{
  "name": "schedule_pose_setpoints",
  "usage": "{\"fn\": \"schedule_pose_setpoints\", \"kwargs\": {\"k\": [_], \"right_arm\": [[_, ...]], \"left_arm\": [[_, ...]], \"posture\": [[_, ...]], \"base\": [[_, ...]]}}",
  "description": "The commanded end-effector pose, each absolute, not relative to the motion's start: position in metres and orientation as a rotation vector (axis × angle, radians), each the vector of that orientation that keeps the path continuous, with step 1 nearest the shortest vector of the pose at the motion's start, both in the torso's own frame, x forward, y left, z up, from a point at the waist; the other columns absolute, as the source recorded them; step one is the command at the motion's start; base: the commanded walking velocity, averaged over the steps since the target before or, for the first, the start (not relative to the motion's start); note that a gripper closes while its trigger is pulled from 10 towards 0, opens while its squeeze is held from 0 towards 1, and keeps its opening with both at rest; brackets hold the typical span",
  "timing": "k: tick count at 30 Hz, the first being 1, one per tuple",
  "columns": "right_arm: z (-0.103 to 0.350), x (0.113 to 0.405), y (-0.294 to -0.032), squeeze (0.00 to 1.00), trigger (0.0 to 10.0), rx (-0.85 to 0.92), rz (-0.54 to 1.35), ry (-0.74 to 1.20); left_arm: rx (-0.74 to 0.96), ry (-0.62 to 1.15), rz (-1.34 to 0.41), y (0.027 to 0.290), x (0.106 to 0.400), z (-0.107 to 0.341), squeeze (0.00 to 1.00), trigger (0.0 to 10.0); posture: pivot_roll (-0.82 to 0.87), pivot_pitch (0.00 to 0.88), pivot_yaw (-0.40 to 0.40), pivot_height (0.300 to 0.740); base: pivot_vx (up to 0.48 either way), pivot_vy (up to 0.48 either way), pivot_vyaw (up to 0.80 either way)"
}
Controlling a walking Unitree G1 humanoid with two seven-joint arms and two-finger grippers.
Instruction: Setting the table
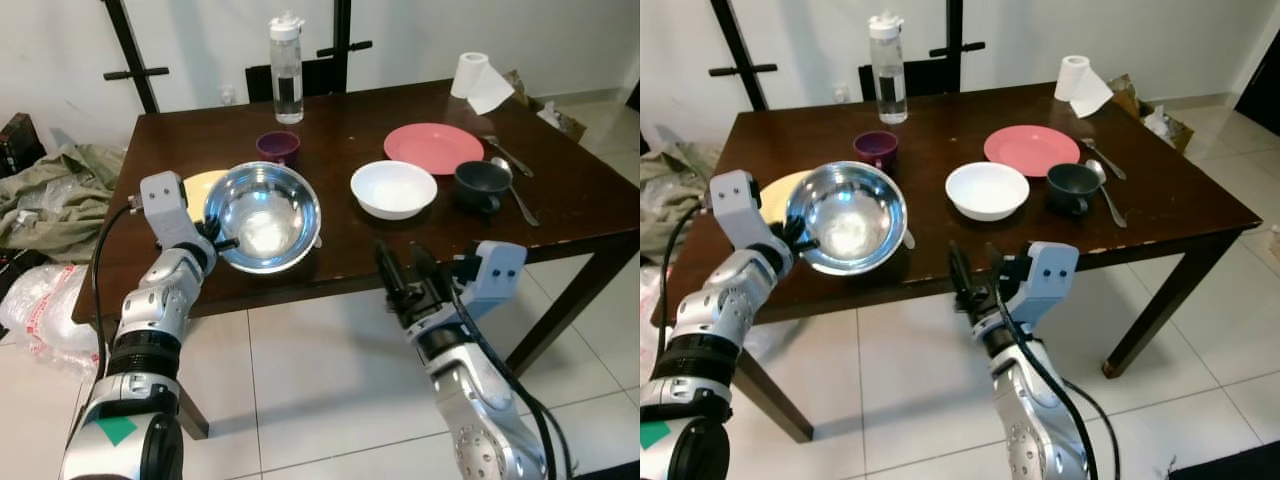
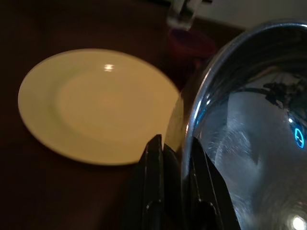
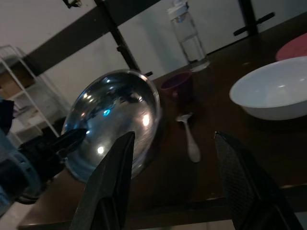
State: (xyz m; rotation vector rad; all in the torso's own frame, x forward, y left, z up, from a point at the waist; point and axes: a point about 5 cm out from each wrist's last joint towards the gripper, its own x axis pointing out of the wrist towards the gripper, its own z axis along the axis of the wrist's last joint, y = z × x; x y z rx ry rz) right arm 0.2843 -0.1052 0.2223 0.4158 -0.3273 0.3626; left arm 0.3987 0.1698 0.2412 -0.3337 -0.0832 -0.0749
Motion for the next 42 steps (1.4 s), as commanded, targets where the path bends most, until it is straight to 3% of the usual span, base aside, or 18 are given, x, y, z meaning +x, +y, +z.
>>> {"fn": "schedule_pose_setpoints", "kwargs": {"k": [1, 2, 3, 4, 12, 13, 14, 21, 32, 42], "right_arm": [[0.225, 0.281, -0.102, 0.00, 10.0, 0.439, 0.398, -0.335], [0.227, 0.281, -0.099, 0.15, 10.0, 0.456, 0.412, -0.339], [0.228, 0.280, -0.098, 0.15, 10.0, 0.466, 0.420, -0.343], [0.230, 0.280, -0.097, 1.00, 10.0, 0.482, 0.429, -0.348], [0.238, 0.276, -0.090, 1.00, 10.0, 0.507, 0.538, -0.356], [0.238, 0.276, -0.089, 0.23, 10.0, 0.500, 0.551, -0.346], [0.237, 0.276, -0.087, 0.00, 10.0, 0.499, 0.558, -0.338], [0.234, 0.280, -0.087, 0.00, 10.0, 0.505, 0.537, -0.317], [0.227, 0.298, -0.110, 0.00, 10.0, 0.504, 0.338, -0.292], [0.234, 0.301, -0.111, 0.00, 10.0, 0.590, 0.371, -0.323]], "left_arm": [[-0.337, -0.136, -0.101, 0.168, 0.395, 0.246, 0.00, 10.0], [-0.317, -0.183, -0.127, 0.164, 0.393, 0.253, 0.00, 10.0], [-0.305, -0.211, -0.142, 0.161, 0.391, 0.257, 0.00, 10.0], [-0.291, -0.239, -0.161, 0.157, 0.389, 0.261, 0.00, 10.0], [-0.284, -0.308, -0.235, 0.146, 0.380, 0.277, 0.00, 10.0], [-0.290, -0.311, -0.261, 0.143, 0.377, 0.279, 0.00, 10.0], [-0.299, -0.313, -0.295, 0.139, 0.374, 0.281, 0.00, 10.0], [-0.318, -0.336, -0.388, 0.127, 0.360, 0.288, 0.00, 10.0], [-0.329, -0.332, -0.458, 0.122, 0.346, 0.289, 0.00, 10.0], [-0.343, -0.275, -0.670, 0.100, 0.325, 0.281, 0.00, 10.0]], "posture": [[0.00, 0.150, 0.118, 0.740], [0.00, 0.150, 0.117, 0.740], [0.00, 0.149, 0.115, 0.740], [0.00, 0.149, 0.115, 0.740], [0.00, 0.142, 0.113, 0.740], [0.00, 0.142, 0.113, 0.740], [0.00, 0.138, 0.114, 0.740], [0.01, 0.132, 0.110, 0.740], [0.02, 0.118, 0.104, 0.740], [0.01, 0.117, 0.105, 0.740]], "base": [[0.000, 0.000, 0.00], [0.000, 0.000, 0.00], [0.000, 0.000, 0.00], [0.000, 0.000, 0.00], [0.000, 0.000, 0.00], [0.000, 0.000, 0.00], [0.000, 0.000, 0.00], [0.000, 0.000, 0.00], [0.000, 0.000, 0.00], [0.000, 0.000, 0.00]]}}
